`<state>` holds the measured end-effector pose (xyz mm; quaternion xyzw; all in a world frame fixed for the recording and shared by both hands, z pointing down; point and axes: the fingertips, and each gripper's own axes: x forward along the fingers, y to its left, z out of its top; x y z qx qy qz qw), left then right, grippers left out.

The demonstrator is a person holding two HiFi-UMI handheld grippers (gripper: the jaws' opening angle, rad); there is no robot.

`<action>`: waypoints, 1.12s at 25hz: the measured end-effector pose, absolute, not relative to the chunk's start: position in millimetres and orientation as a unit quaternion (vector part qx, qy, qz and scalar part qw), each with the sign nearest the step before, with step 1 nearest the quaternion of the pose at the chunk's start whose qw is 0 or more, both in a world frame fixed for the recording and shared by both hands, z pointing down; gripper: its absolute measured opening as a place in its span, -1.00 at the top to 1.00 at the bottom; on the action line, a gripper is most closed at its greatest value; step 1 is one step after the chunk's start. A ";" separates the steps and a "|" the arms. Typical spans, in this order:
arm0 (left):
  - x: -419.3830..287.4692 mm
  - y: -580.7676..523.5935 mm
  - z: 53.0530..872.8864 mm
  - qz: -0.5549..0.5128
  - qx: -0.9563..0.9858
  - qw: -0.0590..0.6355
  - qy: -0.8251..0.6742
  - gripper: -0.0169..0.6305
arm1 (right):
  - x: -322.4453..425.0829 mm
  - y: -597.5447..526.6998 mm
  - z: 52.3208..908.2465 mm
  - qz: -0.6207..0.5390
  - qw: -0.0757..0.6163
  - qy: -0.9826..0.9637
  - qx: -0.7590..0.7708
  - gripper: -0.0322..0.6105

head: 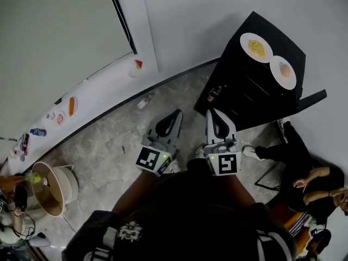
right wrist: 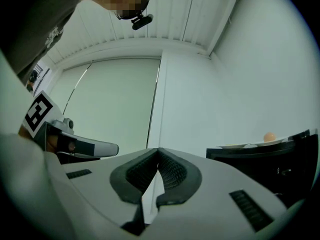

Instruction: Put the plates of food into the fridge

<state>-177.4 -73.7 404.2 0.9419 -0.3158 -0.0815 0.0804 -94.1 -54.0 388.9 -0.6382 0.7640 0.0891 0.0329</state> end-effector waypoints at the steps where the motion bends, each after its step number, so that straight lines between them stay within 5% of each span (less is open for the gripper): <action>1: -174.5 -74.7 407.5 -0.077 0.943 0.081 -0.312 0.87 | -89.9 -54.3 391.5 0.086 0.032 0.761 -0.642 0.82; 28: -31.3 -128.6 419.2 -0.030 0.967 0.084 -0.237 0.87 | 49.8 -89.6 401.1 0.073 0.034 0.726 -0.682 0.82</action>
